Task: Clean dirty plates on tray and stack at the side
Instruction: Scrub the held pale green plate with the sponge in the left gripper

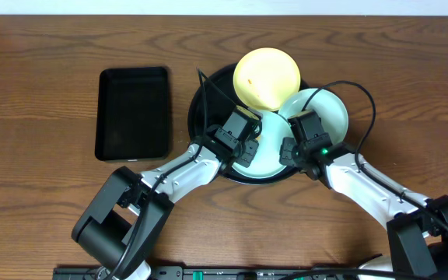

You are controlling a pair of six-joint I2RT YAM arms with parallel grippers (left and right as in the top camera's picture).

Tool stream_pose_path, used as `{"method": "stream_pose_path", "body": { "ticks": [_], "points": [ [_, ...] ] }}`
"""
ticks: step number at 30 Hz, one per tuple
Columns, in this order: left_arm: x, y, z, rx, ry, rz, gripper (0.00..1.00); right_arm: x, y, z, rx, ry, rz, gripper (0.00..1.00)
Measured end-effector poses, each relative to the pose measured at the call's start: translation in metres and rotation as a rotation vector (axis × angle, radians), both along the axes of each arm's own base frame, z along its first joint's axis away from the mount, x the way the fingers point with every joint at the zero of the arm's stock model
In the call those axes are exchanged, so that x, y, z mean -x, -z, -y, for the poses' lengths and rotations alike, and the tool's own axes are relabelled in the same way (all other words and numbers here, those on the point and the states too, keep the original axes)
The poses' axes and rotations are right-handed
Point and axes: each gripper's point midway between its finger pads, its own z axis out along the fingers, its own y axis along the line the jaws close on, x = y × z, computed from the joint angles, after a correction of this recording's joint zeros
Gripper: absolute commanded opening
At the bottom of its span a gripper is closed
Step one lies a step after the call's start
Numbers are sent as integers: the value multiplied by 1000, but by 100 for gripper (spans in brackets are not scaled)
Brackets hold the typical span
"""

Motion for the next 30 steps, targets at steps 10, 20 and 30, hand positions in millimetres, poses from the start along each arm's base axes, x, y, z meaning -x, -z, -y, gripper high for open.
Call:
{"method": "stream_pose_path", "body": {
  "ticks": [10,20,30],
  "points": [
    [0,0,0,4,0,4,8,0,0,0,2,-3,1,1],
    [-4,-1,-1,-1,-6,27,8,0,0,0,7,-14,3,1],
    [-12,-1,-9,-43,-36,67,8,0,0,0,10,-20,4,1]
  ]
}}
